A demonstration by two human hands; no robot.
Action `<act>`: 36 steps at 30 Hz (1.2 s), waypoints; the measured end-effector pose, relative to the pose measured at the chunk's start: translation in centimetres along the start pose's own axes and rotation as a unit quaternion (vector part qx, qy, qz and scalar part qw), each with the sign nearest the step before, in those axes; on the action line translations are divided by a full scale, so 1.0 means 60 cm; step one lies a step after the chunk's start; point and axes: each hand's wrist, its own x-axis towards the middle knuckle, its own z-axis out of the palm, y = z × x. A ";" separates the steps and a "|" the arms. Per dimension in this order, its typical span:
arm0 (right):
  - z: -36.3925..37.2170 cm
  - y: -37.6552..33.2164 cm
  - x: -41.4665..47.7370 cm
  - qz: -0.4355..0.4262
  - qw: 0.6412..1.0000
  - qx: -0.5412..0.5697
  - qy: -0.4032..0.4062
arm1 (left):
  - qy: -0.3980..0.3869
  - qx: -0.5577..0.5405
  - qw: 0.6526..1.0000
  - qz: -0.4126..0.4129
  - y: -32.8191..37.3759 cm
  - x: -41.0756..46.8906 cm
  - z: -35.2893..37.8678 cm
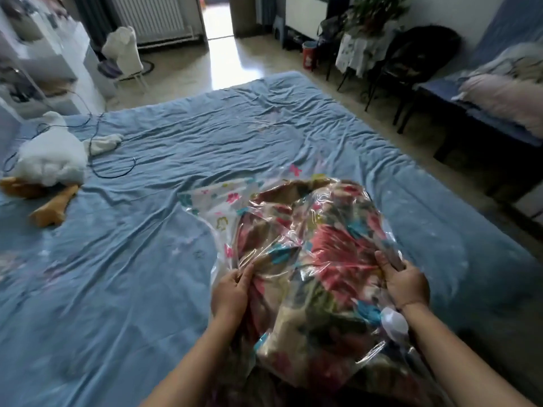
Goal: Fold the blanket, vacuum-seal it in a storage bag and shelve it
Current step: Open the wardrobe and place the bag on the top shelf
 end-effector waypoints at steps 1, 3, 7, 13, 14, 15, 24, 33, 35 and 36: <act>-0.031 0.002 0.002 0.008 0.999 0.015 0.028 | -0.009 -0.003 1.000 0.025 0.036 0.001 0.010; -0.095 0.012 0.007 0.020 0.995 0.051 0.079 | -0.032 -0.001 0.997 0.070 0.107 -0.003 0.036; -0.228 0.043 0.017 0.054 0.981 0.101 0.157 | -0.076 -0.013 0.984 0.159 0.242 -0.022 0.110; -0.444 0.121 0.000 0.089 0.949 0.134 0.271 | -0.145 -0.022 0.952 0.270 0.416 -0.102 0.268; -0.478 0.139 -0.006 0.090 0.942 0.138 0.292 | -0.155 -0.019 0.946 0.286 0.444 -0.122 0.297; -0.512 0.162 -0.012 0.096 0.934 0.145 0.313 | -0.165 -0.017 0.940 0.299 0.470 -0.143 0.329; -0.843 0.347 -0.095 0.107 0.846 0.202 0.482 | -0.302 -0.054 0.867 0.391 0.684 -0.431 0.610; -1.071 0.495 -0.212 0.165 0.730 0.194 0.634 | -0.435 -0.080 0.754 0.485 0.847 -0.728 0.808; -1.110 0.520 -0.229 0.179 0.701 0.185 0.665 | -0.462 -0.091 0.724 0.505 0.885 -0.782 0.857; -1.131 0.529 -0.235 0.183 0.687 0.177 0.681 | -0.477 -0.099 0.708 0.512 0.905 -0.809 0.881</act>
